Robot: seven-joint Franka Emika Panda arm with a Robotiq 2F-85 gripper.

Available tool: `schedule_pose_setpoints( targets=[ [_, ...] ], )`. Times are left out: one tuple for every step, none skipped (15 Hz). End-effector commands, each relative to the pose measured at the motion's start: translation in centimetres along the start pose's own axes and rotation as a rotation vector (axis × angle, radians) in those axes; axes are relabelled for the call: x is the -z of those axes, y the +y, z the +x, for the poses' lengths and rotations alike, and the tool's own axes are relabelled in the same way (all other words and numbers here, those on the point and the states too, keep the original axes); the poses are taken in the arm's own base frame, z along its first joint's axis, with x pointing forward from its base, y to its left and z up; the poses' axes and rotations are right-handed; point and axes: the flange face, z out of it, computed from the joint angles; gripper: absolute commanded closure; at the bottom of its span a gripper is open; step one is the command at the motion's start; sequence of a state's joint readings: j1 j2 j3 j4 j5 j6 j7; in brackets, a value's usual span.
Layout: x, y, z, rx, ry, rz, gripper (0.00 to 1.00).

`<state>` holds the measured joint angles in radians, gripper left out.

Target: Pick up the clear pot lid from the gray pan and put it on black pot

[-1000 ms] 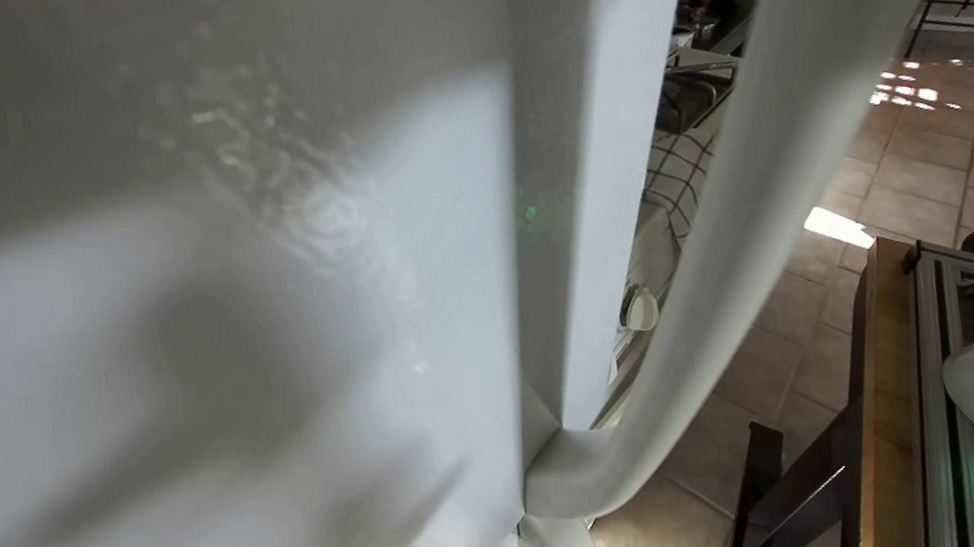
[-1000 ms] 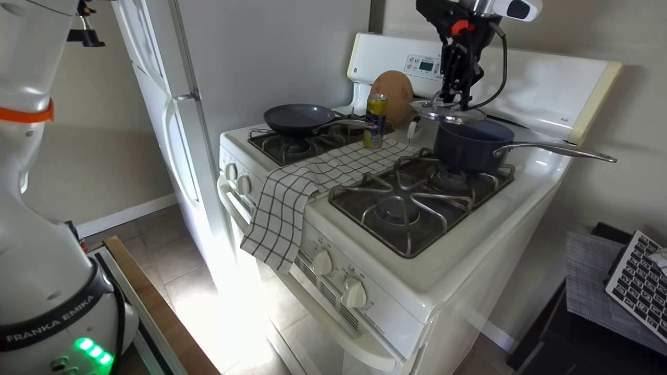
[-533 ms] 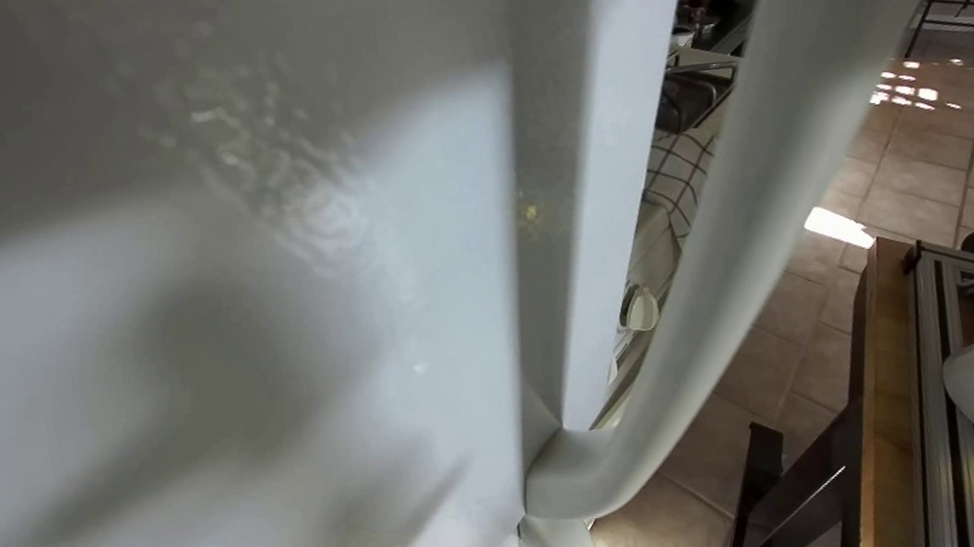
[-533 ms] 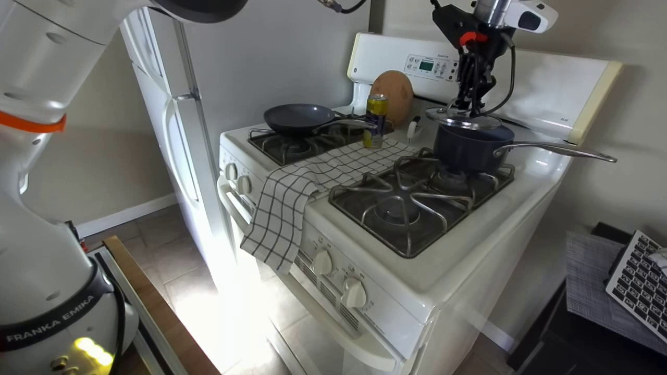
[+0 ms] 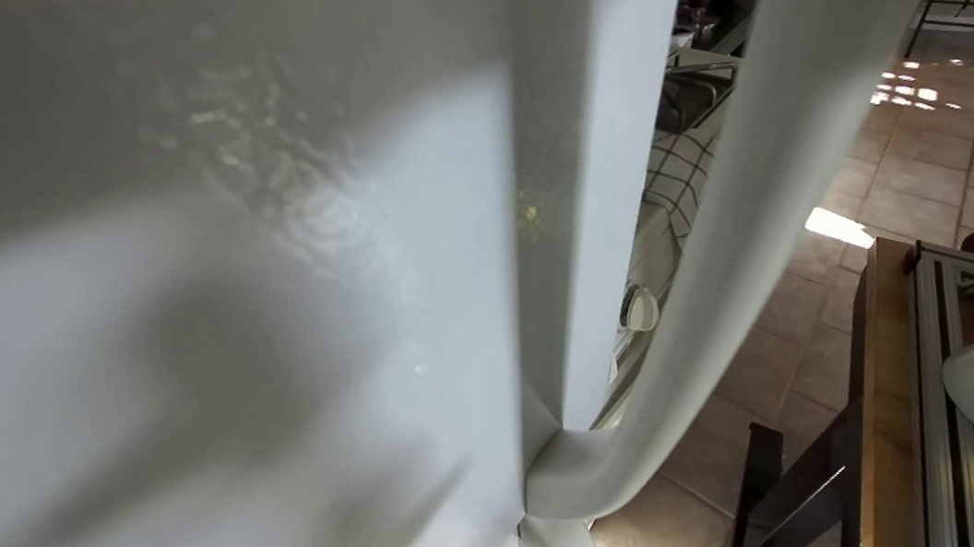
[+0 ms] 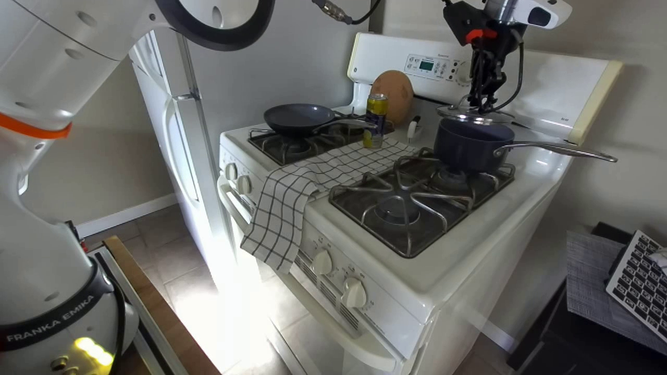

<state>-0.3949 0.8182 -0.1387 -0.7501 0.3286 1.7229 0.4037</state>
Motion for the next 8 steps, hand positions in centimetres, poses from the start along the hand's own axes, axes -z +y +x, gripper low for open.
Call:
schedule_pose_setpoints(
  targets=[
    [1.1, 0.7, 0.7, -0.049, 0.001, 0.042, 0.95],
    [0.9, 1.0, 0.9, -0.058, 0.000, 0.043, 0.95],
    [0.7, 1.3, 1.1, -0.071, 0.000, 0.047, 0.95],
    [0.5, 1.4, 1.2, -0.082, 0.002, 0.053, 0.95],
    [0.3, 1.6, 1.4, -0.092, 0.003, 0.060, 0.95],
    [-0.1, 1.5, 1.5, -0.097, 0.004, 0.066, 0.95],
    [0.0, 1.4, 1.5, -0.102, 0.005, 0.068, 0.95],
    [-0.2, 1.4, 1.5, -0.107, 0.005, 0.070, 0.95]
  ],
)
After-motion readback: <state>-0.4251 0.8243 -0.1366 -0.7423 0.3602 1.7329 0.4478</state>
